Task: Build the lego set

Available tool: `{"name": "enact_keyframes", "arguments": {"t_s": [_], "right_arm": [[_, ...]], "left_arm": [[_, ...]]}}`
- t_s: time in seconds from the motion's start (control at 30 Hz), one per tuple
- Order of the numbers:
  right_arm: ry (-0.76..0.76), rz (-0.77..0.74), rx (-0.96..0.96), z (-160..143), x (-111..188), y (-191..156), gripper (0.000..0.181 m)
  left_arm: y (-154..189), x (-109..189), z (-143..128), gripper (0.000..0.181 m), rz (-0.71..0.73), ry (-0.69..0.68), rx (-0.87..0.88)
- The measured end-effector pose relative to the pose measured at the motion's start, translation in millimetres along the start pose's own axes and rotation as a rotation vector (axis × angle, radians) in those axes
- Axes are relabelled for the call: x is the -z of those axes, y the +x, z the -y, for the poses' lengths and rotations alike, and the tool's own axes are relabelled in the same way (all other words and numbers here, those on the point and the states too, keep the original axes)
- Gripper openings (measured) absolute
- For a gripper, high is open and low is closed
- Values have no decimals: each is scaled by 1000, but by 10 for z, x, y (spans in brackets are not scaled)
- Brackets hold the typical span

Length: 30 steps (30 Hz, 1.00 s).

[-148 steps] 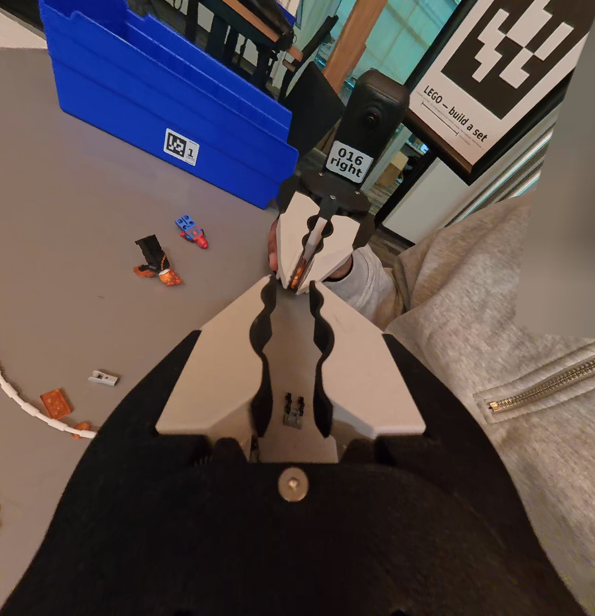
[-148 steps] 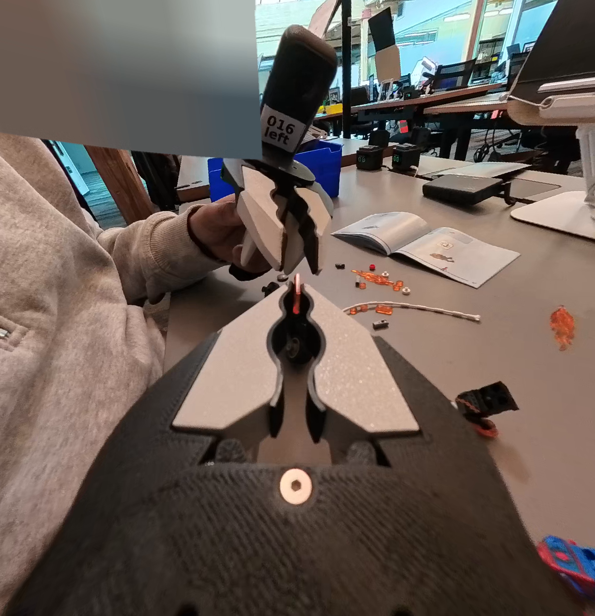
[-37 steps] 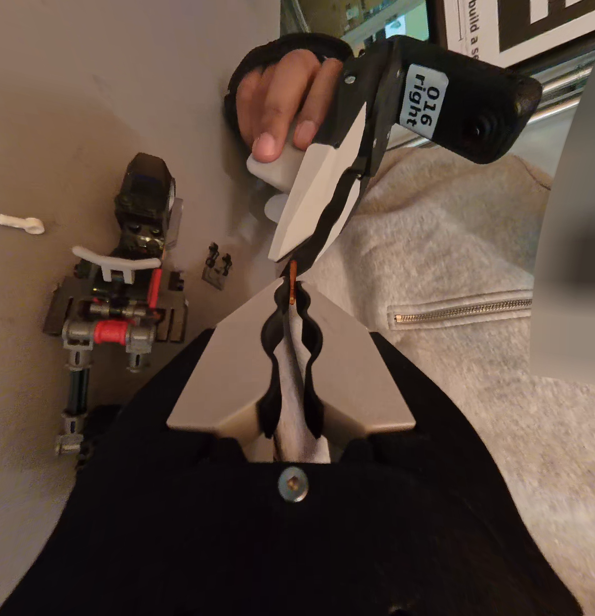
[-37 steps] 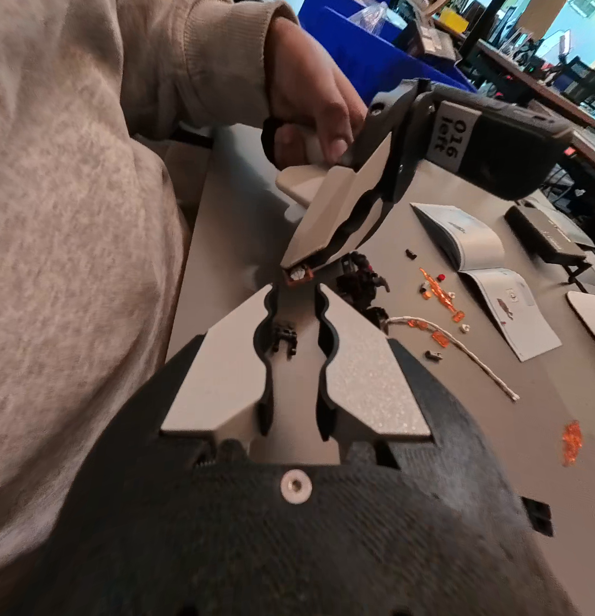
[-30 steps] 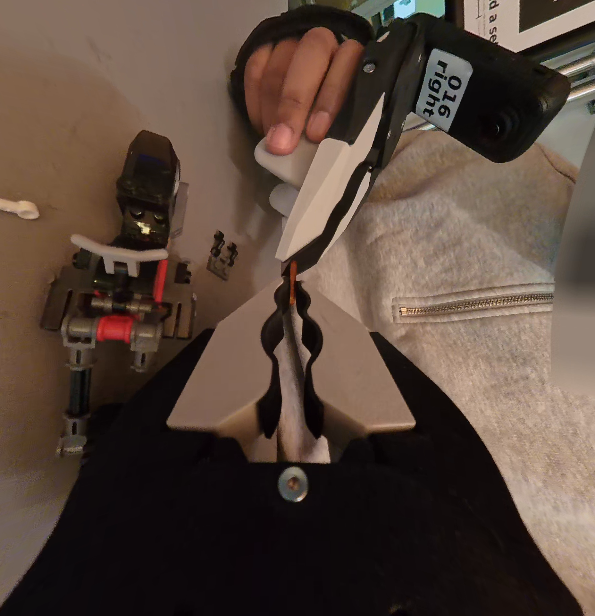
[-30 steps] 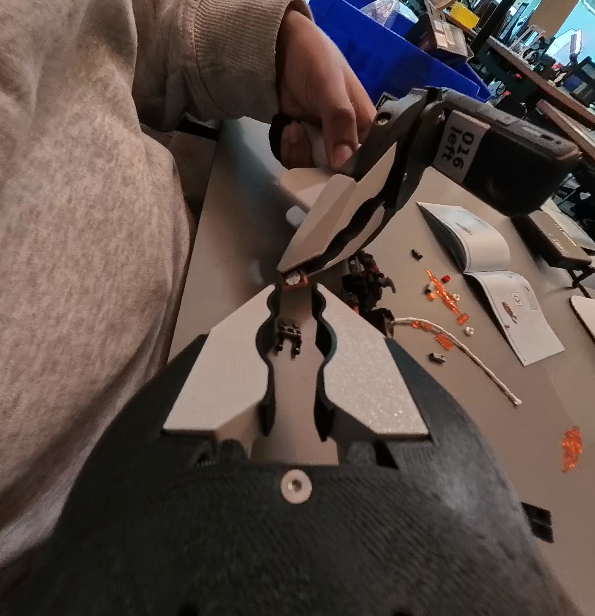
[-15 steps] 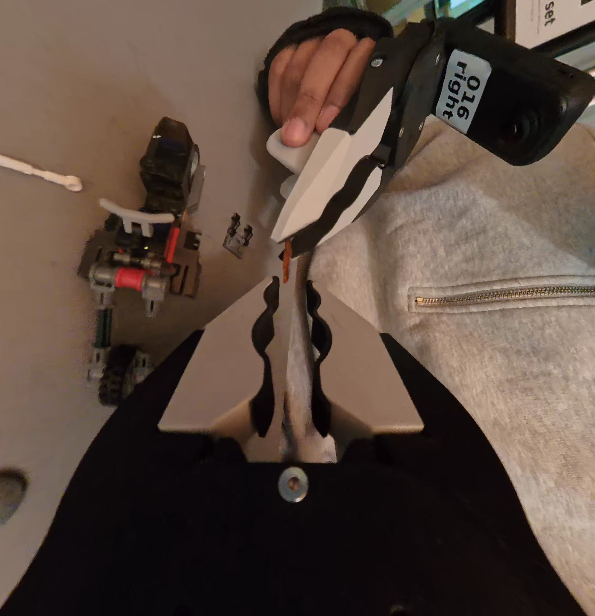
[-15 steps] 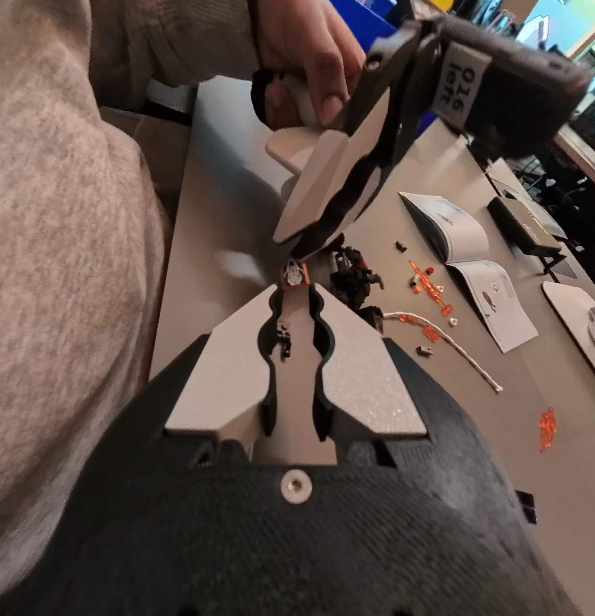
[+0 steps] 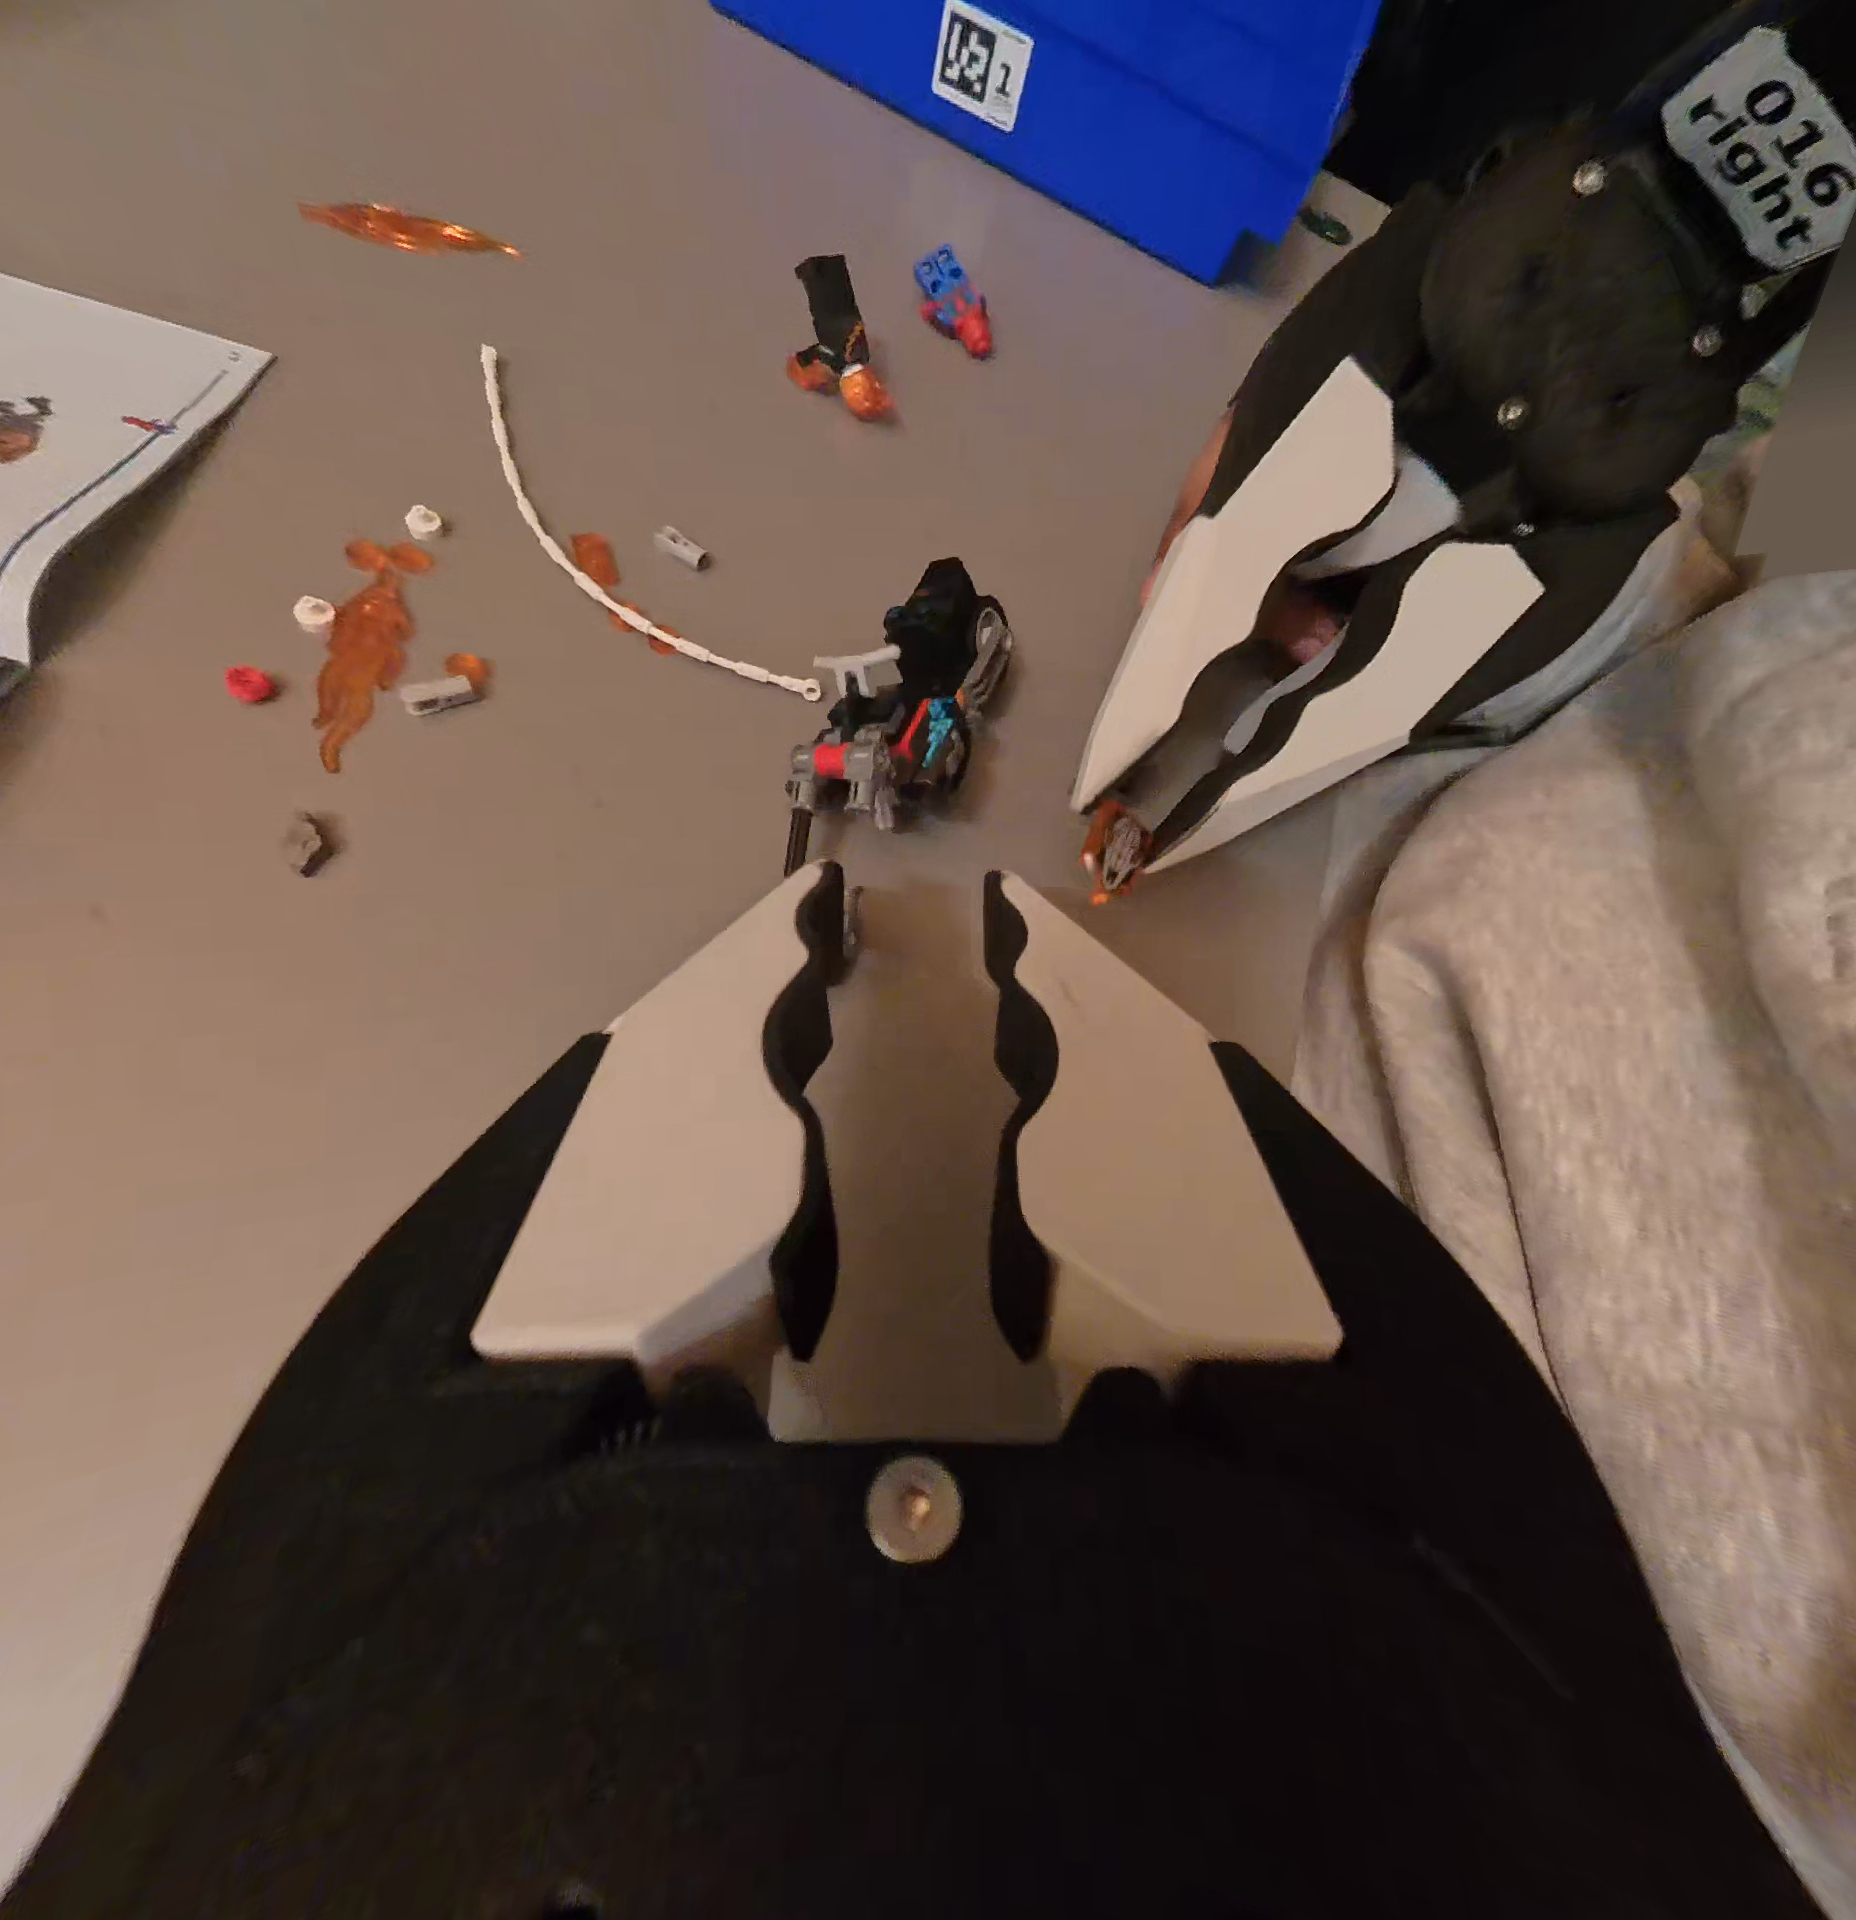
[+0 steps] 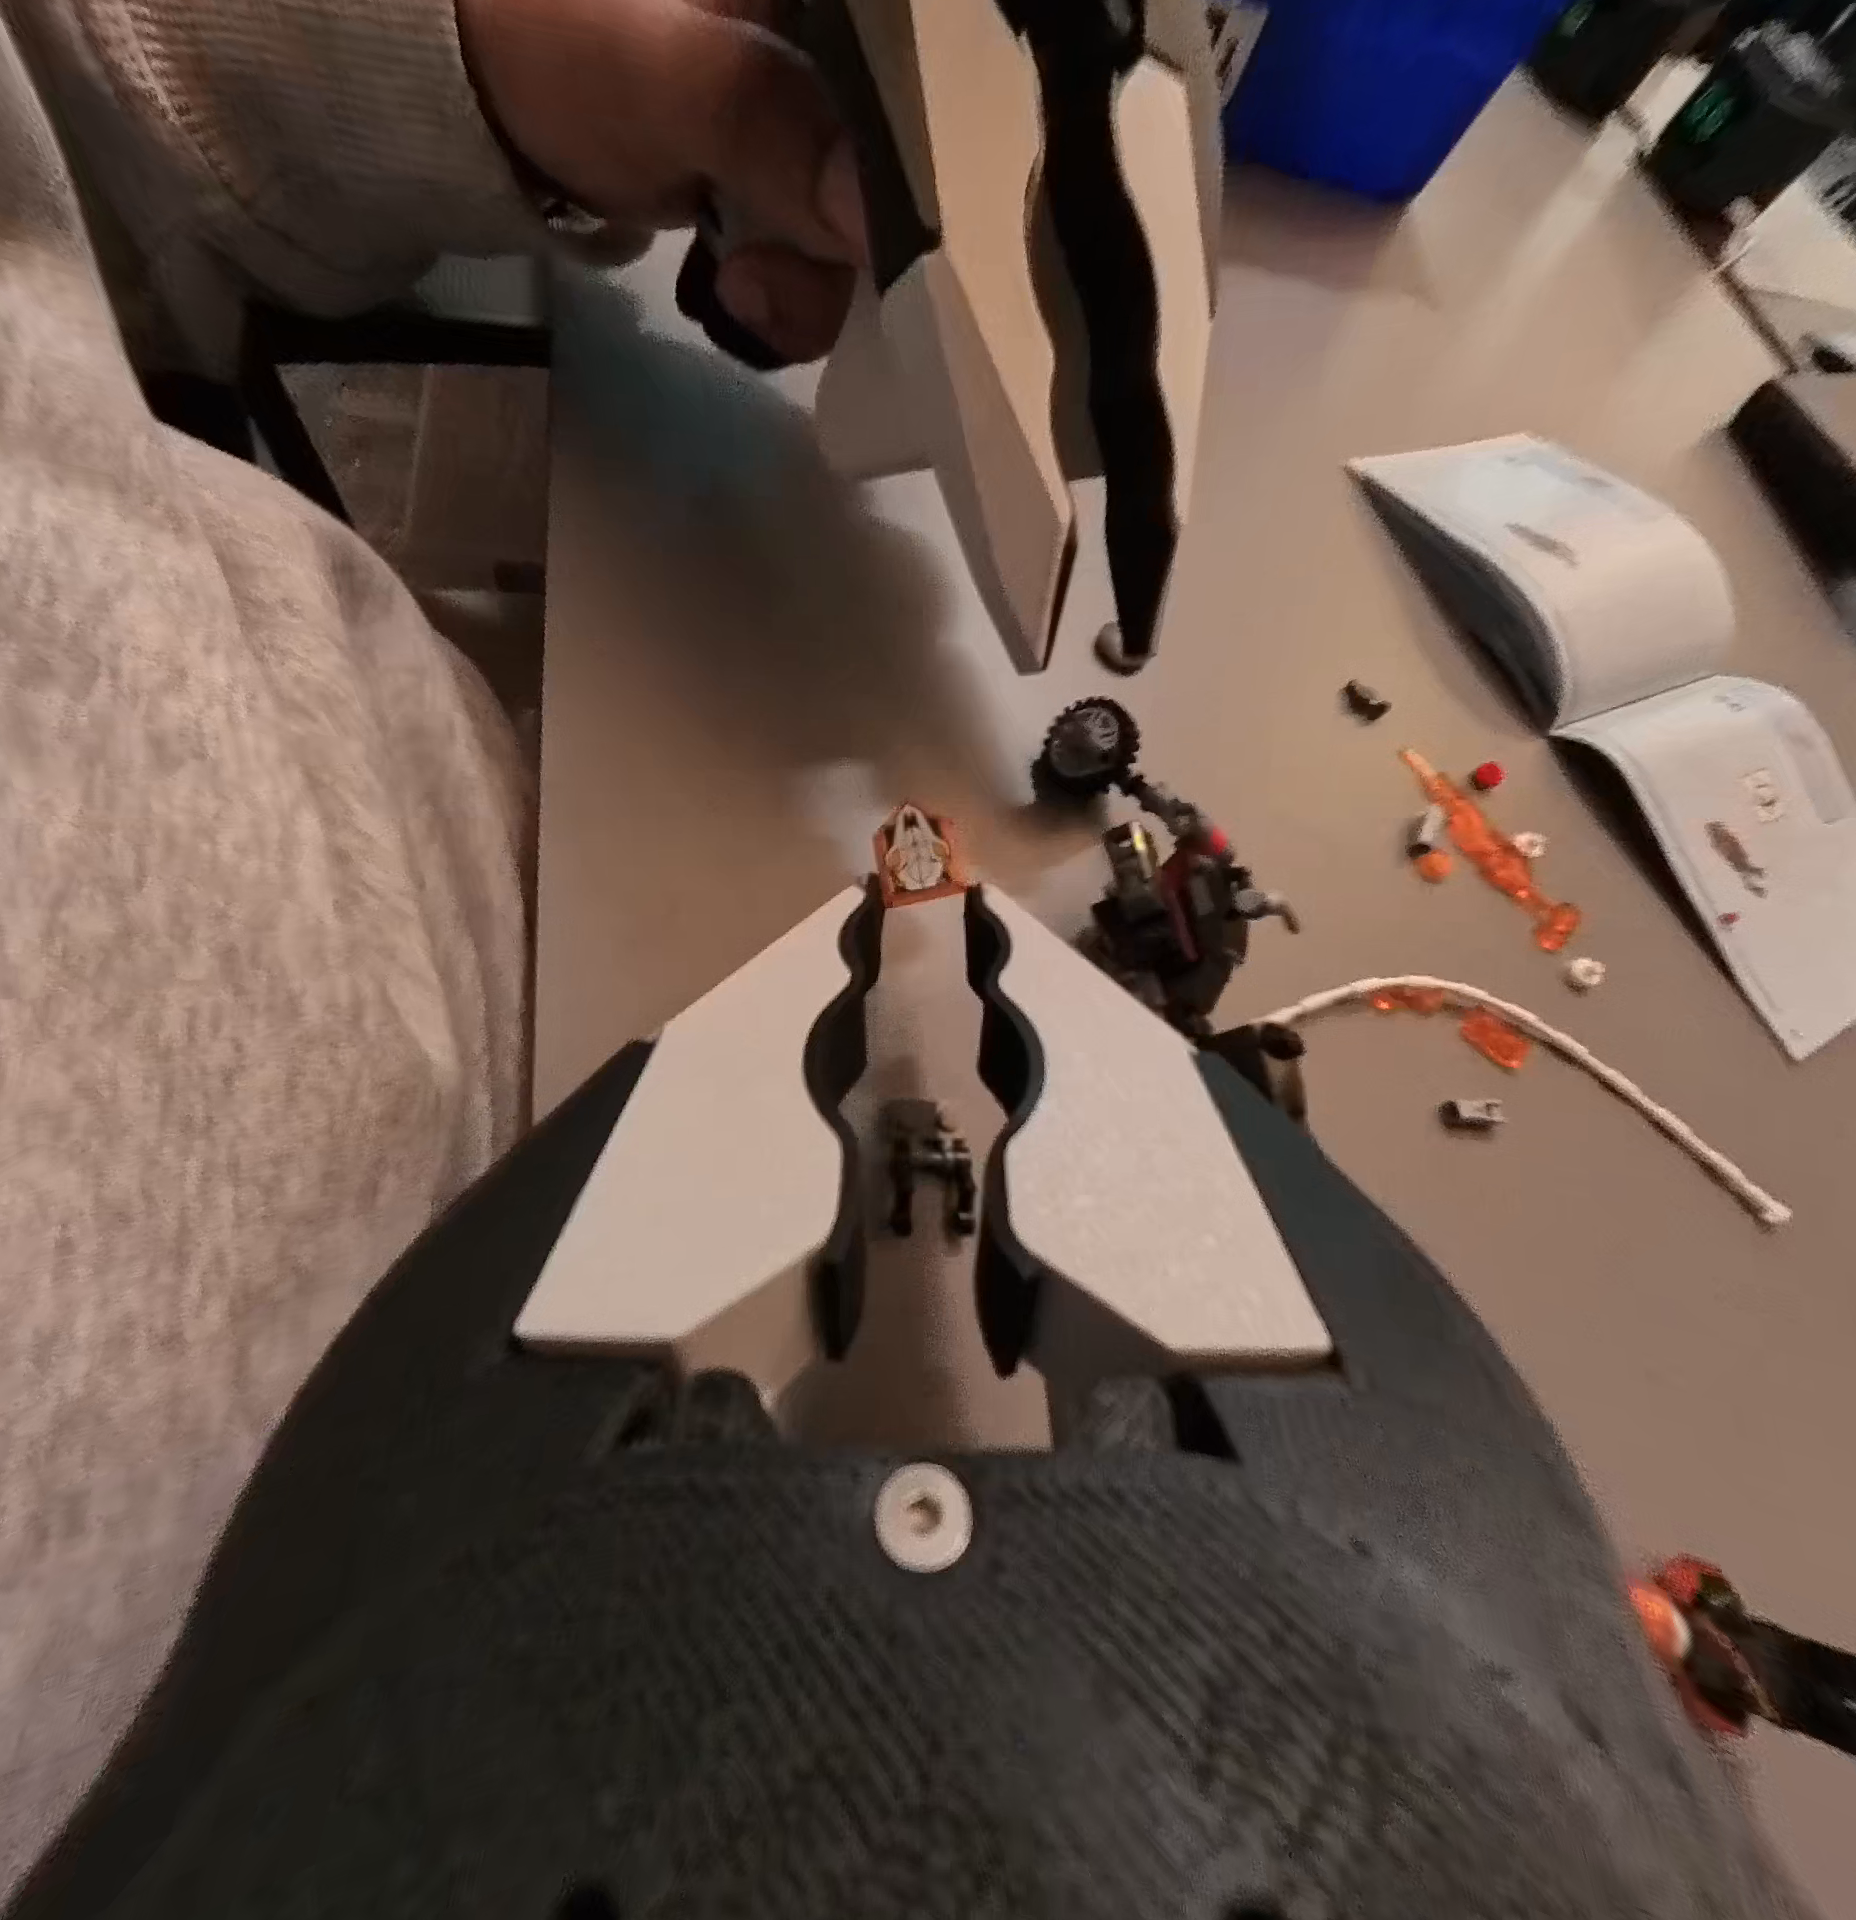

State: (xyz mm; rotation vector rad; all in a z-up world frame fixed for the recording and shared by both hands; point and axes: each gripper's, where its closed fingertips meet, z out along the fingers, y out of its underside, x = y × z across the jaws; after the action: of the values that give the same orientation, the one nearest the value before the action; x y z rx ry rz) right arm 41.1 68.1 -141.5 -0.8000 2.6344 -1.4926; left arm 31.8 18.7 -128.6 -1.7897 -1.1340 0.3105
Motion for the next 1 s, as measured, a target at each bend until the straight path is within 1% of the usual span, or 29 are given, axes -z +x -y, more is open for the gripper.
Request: {"name": "enact_keyframes", "arguments": {"t_s": [0.13, 0.27, 0.4, 0.73, 1.0], "right_arm": [[-77, 22, -40, -100, -78, -34, 14], [-93, 32, -77, -128, -70, -31, 14], [-102, 49, -101, -163, -52, -45, 14], [-113, 70, -121, -242, -52, -65, 14], [-123, 73, -133, -268, -60, -54, 14]], "left_arm": [[94, -51, -79, 28, -21, -43, -56], [226, -138, -151, 28, -48, -91, -122], [311, -180, -160, 26, -87, -98, -139], [330, -260, -201, 24, -100, -110, -157], [312, -257, -194, 24, -102, -104, -145]]}}
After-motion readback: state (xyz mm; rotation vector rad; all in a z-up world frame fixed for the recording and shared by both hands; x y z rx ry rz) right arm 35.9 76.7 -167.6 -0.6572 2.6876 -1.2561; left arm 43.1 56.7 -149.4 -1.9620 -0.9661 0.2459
